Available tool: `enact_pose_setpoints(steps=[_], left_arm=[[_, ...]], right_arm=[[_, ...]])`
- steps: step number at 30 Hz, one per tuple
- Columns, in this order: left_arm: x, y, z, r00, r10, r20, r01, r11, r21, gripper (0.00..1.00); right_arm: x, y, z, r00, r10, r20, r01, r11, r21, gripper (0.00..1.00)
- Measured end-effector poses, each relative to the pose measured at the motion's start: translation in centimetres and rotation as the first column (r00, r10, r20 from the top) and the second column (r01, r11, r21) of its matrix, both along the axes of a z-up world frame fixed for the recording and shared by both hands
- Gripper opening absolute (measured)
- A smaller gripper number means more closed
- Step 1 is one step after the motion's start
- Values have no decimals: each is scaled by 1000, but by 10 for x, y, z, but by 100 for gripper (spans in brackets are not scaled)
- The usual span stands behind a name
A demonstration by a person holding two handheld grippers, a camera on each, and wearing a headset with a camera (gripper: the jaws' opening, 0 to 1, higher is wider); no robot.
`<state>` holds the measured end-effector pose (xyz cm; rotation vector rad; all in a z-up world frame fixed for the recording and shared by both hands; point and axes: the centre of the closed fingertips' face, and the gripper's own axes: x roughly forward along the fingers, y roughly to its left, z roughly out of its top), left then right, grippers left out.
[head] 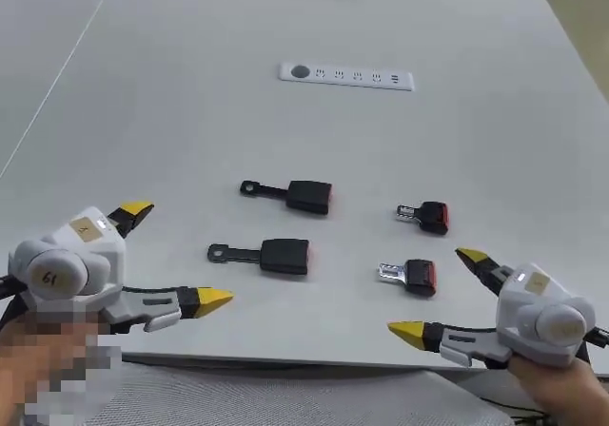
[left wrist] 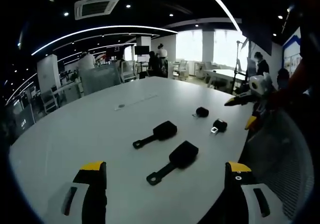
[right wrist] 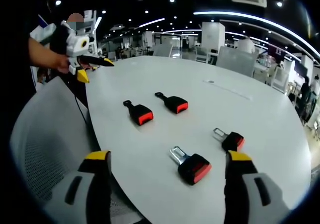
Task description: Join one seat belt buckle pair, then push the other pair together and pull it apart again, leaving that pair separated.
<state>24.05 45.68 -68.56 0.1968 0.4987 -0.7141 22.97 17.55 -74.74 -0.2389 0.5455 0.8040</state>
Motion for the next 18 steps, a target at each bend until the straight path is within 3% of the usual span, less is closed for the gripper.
enact_pose_setpoints(steps=[18], left_arm=[[4,-4,-4,1000,-2,-9,2,1000,-1,100]], right_arm=[[4,-4,-1,1000,-5,-6,5,1000,1,95]])
